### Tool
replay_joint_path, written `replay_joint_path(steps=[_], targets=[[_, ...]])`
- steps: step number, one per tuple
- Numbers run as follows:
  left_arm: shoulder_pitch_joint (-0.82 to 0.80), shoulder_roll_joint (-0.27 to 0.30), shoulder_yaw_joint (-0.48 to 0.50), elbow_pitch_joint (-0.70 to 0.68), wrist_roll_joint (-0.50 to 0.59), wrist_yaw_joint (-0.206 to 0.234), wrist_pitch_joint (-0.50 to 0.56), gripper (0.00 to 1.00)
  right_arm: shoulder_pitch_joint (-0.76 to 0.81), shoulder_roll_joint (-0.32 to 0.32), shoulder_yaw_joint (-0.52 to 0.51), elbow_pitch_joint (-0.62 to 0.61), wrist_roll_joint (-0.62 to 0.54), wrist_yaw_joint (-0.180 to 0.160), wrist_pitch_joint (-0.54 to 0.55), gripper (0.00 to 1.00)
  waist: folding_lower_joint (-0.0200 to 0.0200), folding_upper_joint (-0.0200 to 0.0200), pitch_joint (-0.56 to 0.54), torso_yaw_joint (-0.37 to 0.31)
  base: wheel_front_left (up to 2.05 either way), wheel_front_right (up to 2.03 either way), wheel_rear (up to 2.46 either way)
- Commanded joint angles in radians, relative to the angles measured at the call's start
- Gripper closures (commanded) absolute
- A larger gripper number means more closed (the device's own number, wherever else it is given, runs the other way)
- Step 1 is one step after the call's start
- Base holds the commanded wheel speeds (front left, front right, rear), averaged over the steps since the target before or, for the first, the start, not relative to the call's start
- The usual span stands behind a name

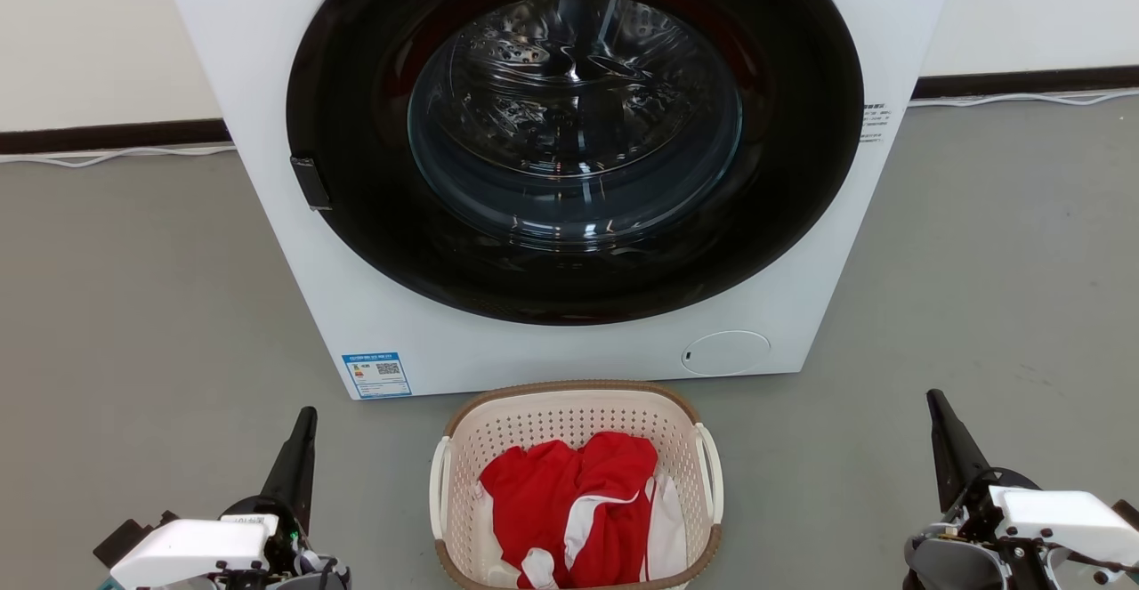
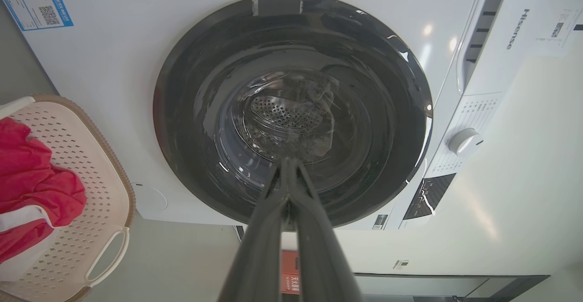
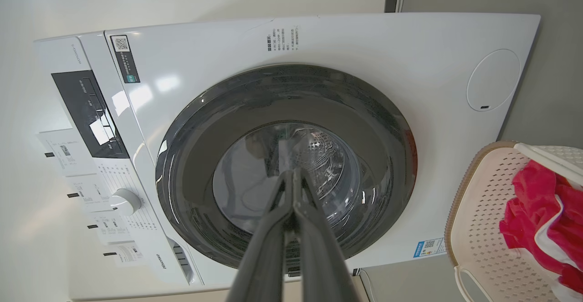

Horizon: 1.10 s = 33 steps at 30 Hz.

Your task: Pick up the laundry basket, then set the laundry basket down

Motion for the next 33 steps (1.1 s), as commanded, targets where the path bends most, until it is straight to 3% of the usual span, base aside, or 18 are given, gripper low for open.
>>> replay_joint_path(steps=[1, 33], targets=[[-0.055, 0.007, 0.034, -0.021, 0.008, -0.010, 0.006, 1.00, -0.042, -0.005, 0.020, -0.028, -0.006, 0.007, 0.014, 1.00, 0.0000, 0.0000, 0.000, 0.000, 0.00, 0.00, 0.00], [-0.055, 0.004, 0.039, -0.021, 0.012, -0.010, 0.010, 1.00, -0.042, -0.002, 0.016, -0.028, -0.009, 0.007, 0.017, 1.00, 0.0000, 0.0000, 0.000, 0.000, 0.00, 0.00, 0.00]])
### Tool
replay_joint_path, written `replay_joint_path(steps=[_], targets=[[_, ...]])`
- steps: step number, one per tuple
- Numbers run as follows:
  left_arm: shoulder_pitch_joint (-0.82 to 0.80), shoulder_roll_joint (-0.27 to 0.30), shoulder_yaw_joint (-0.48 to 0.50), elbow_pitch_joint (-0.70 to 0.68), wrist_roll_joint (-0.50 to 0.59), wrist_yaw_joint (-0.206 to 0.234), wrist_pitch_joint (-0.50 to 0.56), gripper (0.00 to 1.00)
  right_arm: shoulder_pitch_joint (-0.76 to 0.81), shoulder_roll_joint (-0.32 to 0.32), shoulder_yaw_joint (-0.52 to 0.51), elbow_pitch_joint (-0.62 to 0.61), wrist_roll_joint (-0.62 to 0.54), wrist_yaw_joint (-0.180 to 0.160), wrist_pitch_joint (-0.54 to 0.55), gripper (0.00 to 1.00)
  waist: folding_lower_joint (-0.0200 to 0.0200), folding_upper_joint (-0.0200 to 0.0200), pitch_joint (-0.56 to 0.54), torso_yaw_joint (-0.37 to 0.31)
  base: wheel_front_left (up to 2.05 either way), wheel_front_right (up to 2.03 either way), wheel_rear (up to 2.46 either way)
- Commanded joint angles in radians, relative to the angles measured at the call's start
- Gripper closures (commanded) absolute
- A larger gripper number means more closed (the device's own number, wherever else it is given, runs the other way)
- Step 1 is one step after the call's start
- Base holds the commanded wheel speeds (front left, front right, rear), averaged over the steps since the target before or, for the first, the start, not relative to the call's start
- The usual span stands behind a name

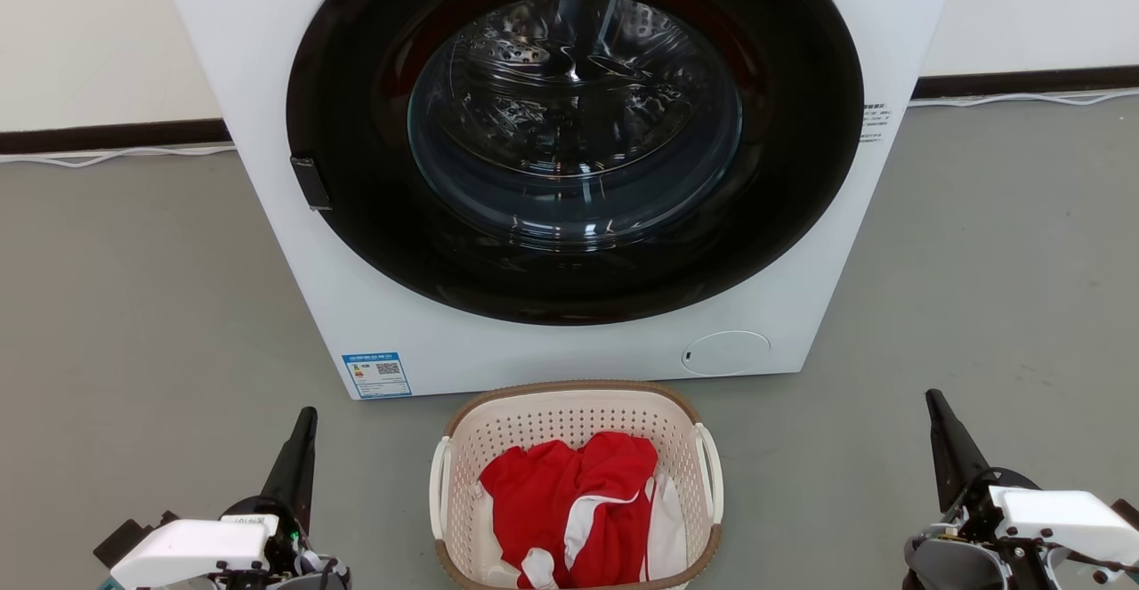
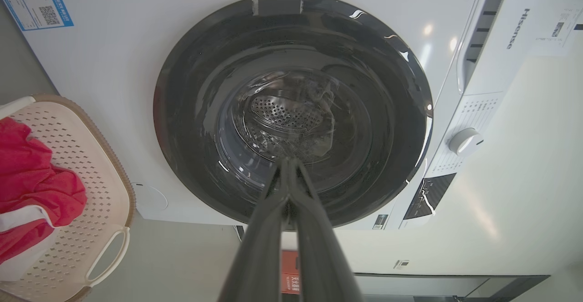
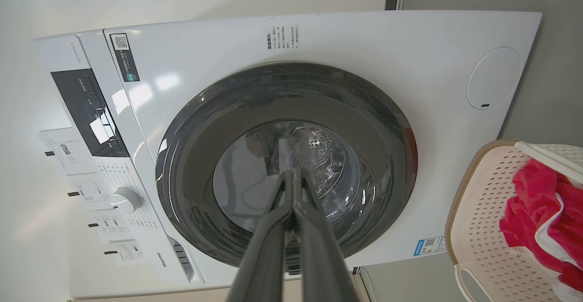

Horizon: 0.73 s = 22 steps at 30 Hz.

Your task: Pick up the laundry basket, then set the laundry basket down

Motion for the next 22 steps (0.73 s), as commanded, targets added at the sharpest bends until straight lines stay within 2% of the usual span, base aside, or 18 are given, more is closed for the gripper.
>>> replay_joint_path(steps=[1, 22], targets=[[-0.055, 0.009, 0.032, -0.021, 0.005, -0.010, 0.005, 1.00, -0.042, -0.003, 0.019, -0.028, -0.009, 0.007, 0.008, 1.00, 0.0000, 0.0000, 0.000, 0.000, 0.00, 0.00, 0.00], [-0.056, 0.008, 0.034, -0.021, 0.007, -0.010, 0.007, 1.00, -0.042, -0.002, 0.017, -0.028, -0.010, 0.007, 0.009, 1.00, 0.0000, 0.0000, 0.000, 0.000, 0.00, 0.00, 0.00]])
